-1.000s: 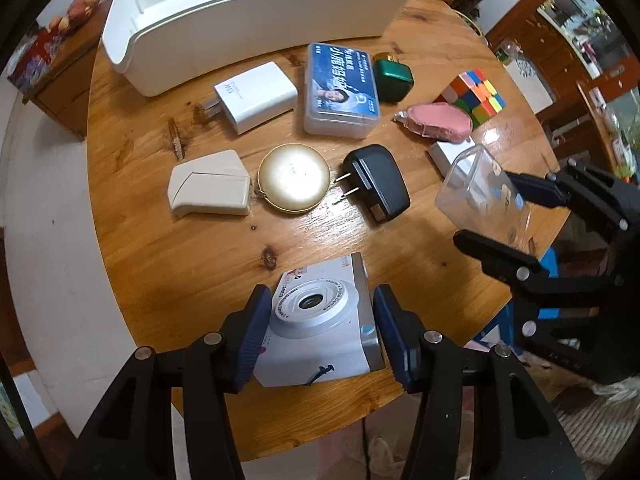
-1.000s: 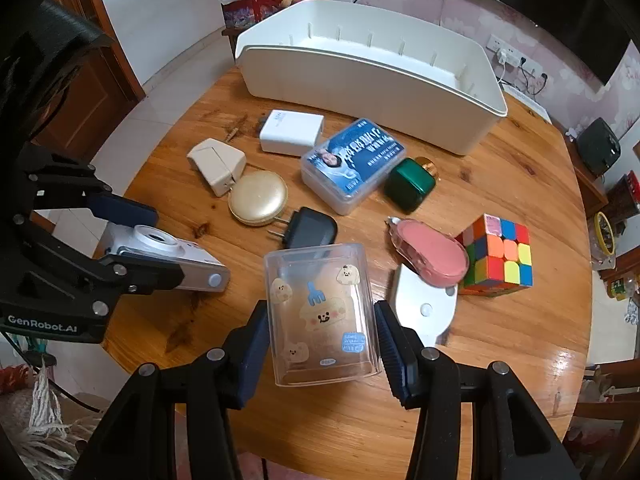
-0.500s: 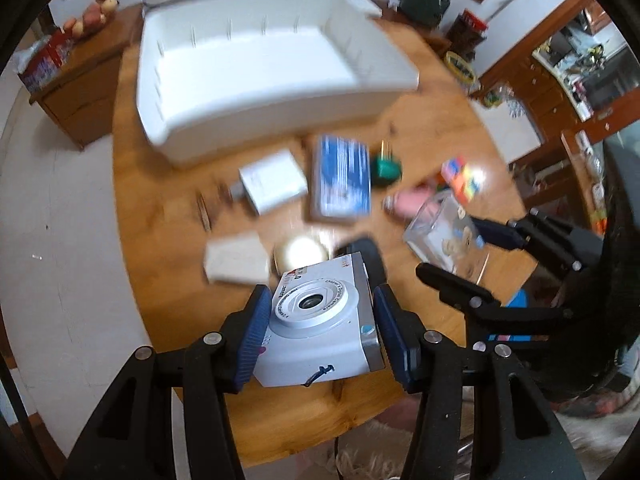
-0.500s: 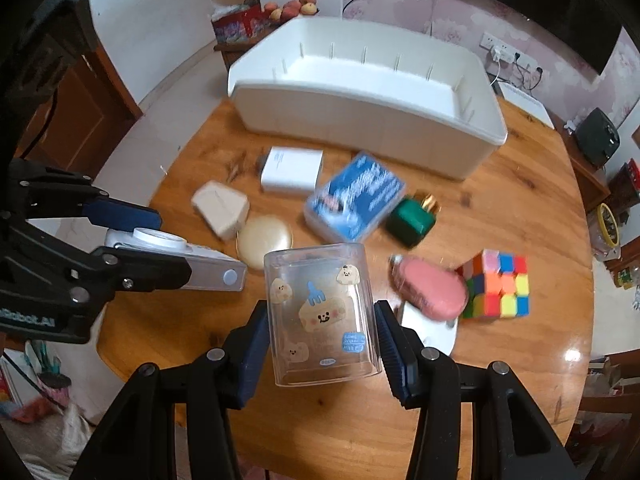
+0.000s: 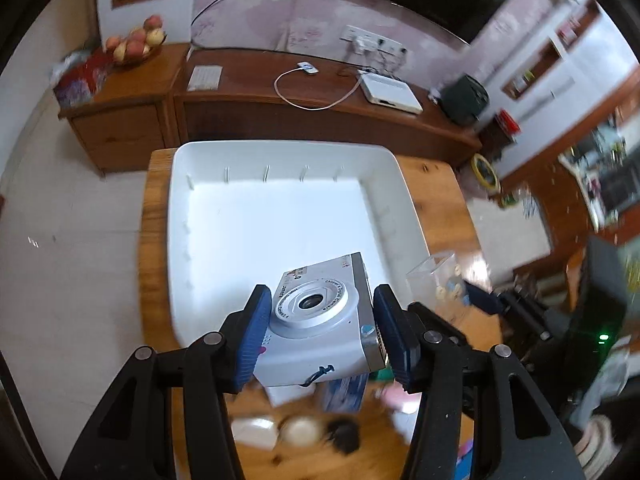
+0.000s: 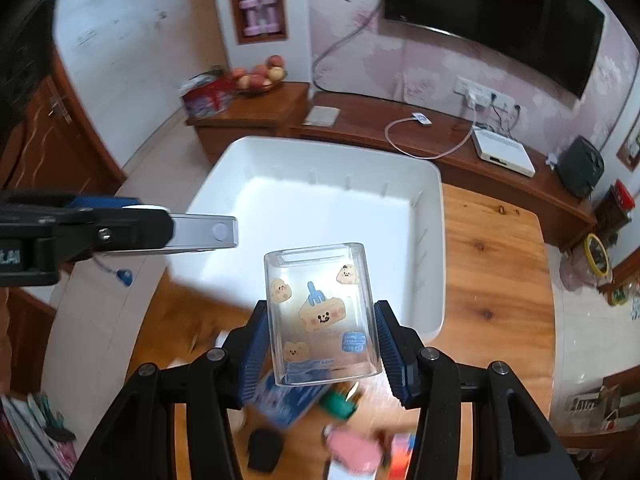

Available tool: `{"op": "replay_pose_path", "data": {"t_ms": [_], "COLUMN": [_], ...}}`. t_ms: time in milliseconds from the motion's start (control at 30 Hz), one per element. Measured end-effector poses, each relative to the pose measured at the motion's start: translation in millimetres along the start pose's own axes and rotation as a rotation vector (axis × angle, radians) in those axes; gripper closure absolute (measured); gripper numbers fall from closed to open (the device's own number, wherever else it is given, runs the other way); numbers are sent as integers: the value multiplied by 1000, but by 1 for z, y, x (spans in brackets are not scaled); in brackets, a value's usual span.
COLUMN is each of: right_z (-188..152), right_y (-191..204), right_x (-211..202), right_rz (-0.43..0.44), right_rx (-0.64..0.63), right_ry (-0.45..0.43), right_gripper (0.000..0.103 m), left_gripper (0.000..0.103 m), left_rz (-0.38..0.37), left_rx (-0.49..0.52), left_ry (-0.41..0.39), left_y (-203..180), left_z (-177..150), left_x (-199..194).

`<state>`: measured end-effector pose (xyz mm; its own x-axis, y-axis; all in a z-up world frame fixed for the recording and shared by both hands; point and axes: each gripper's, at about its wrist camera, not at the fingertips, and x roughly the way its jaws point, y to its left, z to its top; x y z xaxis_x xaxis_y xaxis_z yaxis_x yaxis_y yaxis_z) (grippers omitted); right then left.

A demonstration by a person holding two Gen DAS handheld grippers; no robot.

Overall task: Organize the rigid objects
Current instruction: 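Carry the white device and card case into the white bin and release both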

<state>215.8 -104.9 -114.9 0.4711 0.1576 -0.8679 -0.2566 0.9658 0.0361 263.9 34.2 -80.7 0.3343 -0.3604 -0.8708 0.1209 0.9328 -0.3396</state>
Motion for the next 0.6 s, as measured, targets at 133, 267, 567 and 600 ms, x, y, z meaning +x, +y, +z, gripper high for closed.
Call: {"op": "replay_pose_path", "data": {"t_ms": [133, 267, 567, 600], "right_z": [25, 32, 28, 28], "right_y": [-28, -40, -39, -38], "right_x": [53, 99, 151, 154], "right_rz": [0, -7, -22, -32], "right_rx": [67, 73, 33, 28], "right_ry": [76, 155, 223, 227], "right_gripper": [51, 51, 51, 51], "left_gripper": [46, 46, 46, 46], "left_rz": [-13, 11, 25, 38], "left_rx": [-107, -198, -245, -228], "left_ry": [29, 93, 123, 114], "left_y": [18, 37, 43, 40], "left_z": [24, 34, 33, 35], "left_x": [44, 97, 142, 141]}}
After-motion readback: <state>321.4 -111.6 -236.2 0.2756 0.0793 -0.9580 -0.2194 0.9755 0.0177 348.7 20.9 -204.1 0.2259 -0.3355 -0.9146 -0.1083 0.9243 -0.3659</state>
